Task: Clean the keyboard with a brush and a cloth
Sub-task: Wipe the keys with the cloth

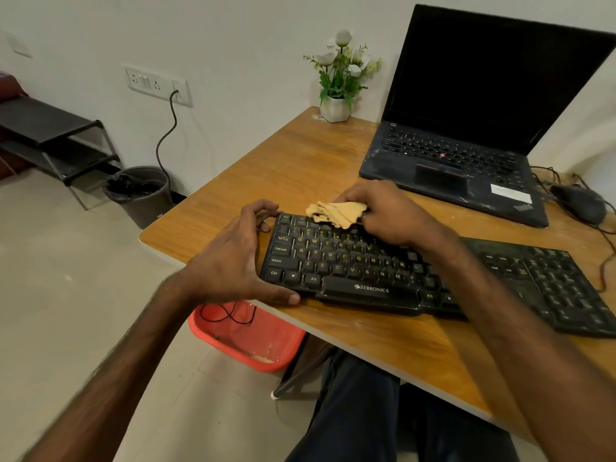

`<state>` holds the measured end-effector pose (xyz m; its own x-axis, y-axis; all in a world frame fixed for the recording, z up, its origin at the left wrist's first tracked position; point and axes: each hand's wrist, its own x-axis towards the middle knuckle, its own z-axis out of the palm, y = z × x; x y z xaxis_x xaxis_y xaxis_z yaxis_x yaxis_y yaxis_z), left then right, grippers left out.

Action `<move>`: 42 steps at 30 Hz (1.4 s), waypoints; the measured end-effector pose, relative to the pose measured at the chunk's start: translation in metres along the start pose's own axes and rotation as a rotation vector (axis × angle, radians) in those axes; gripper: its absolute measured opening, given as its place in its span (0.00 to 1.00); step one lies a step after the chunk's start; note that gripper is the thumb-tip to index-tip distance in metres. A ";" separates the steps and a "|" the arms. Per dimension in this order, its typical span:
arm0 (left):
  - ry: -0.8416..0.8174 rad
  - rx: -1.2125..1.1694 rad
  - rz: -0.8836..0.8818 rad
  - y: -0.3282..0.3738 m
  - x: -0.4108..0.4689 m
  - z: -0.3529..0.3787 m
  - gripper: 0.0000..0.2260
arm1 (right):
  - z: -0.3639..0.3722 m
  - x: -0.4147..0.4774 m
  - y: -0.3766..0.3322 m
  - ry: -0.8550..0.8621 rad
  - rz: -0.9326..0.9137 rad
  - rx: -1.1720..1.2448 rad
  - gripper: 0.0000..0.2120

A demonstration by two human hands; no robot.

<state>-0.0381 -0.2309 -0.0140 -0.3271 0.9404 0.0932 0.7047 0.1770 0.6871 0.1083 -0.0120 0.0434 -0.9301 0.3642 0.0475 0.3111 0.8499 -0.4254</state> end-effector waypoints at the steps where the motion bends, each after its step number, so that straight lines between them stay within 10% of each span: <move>1: -0.003 -0.002 -0.005 0.001 0.000 0.000 0.60 | 0.006 0.004 -0.012 0.010 -0.030 -0.015 0.17; 8: -0.015 -0.011 -0.011 0.002 -0.001 -0.002 0.57 | 0.016 0.009 -0.036 0.014 -0.084 -0.156 0.21; 19: -0.008 0.020 -0.011 -0.001 0.001 0.001 0.59 | -0.029 -0.069 0.025 0.116 0.357 -0.416 0.17; 42: -0.093 -0.129 0.017 -0.007 0.006 -0.005 0.67 | 0.059 -0.037 -0.081 0.183 -0.323 -0.171 0.24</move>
<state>-0.0482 -0.2281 -0.0146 -0.2518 0.9668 0.0431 0.6212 0.1273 0.7733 0.1064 -0.1167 0.0228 -0.9400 0.1171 0.3205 0.0513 0.9771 -0.2064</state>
